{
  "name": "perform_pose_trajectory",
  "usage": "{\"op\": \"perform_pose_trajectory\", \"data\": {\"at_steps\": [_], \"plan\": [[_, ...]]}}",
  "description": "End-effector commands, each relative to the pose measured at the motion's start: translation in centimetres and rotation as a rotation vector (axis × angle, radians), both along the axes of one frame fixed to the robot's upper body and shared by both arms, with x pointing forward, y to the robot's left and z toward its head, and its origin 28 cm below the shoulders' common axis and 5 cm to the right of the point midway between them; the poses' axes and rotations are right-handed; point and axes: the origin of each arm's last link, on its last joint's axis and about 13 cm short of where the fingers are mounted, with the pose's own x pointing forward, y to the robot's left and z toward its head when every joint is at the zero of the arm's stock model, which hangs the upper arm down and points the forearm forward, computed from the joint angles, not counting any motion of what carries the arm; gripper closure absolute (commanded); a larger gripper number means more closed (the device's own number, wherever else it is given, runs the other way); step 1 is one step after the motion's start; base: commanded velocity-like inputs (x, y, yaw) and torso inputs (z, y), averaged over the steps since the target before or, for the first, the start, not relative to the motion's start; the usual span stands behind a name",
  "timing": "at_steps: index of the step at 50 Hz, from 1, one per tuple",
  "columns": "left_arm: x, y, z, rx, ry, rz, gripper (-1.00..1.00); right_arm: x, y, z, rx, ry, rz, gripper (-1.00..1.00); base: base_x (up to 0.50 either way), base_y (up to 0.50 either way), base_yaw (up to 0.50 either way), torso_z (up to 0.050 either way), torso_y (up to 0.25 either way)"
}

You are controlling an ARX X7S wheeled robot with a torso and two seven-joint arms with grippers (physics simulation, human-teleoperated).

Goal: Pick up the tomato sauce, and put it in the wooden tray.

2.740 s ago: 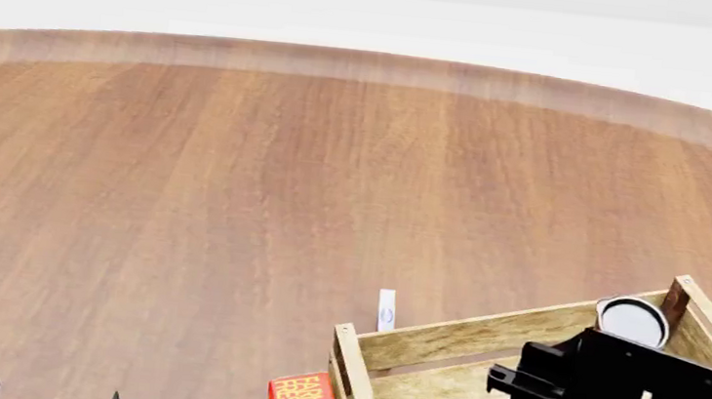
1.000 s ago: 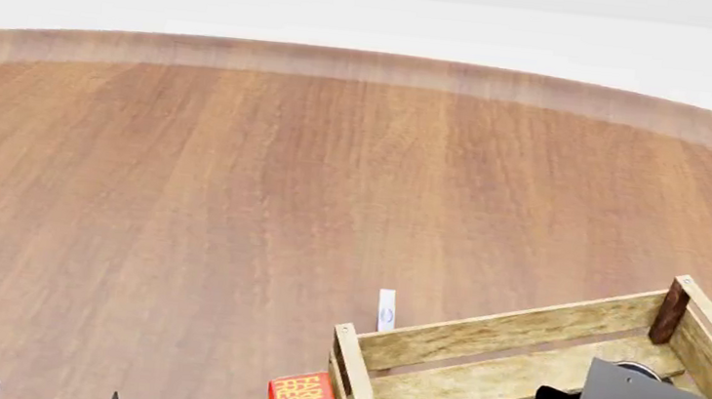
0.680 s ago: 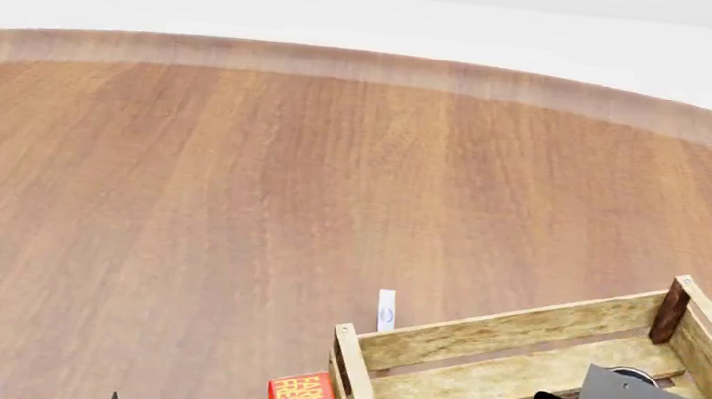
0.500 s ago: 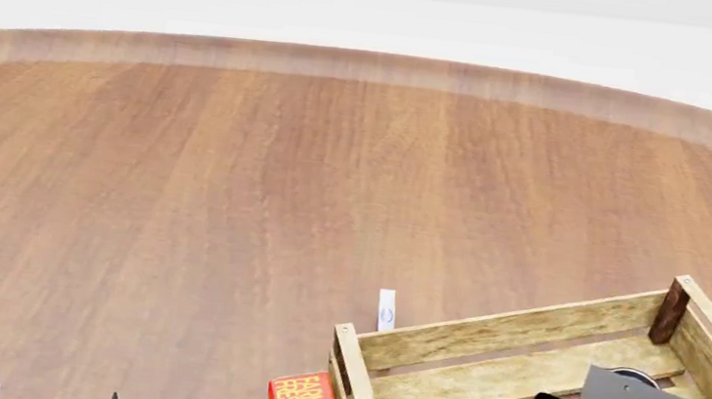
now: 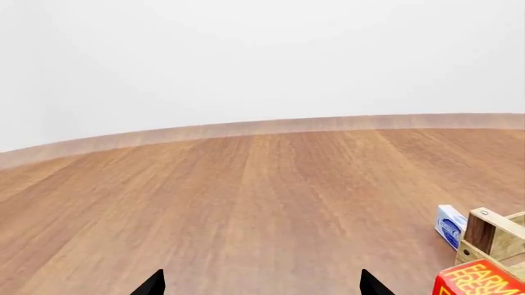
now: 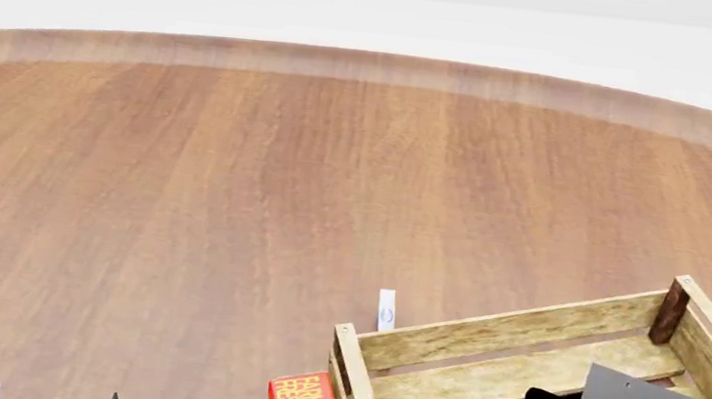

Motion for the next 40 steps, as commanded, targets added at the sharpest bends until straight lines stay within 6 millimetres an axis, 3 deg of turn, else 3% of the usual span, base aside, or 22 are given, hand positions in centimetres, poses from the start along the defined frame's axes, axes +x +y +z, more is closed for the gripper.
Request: {"op": "perform_pose_trajectory", "data": {"at_steps": [1, 40], "plan": [[0.32, 0.08, 0.17, -0.03, -0.017, -0.007, -1.0, 0.04, 0.66, -0.1, 0.017, 0.002, 0.021, -1.0, 0.0, 0.0, 0.0, 0.0, 0.0], [0.54, 0.21, -0.17, -0.029, -0.017, -0.007, -1.0, 0.67, 0.94, 0.76, 0.013, -0.069, 0.07, -1.0, 0.0, 0.0, 0.0, 0.0, 0.0]]}}
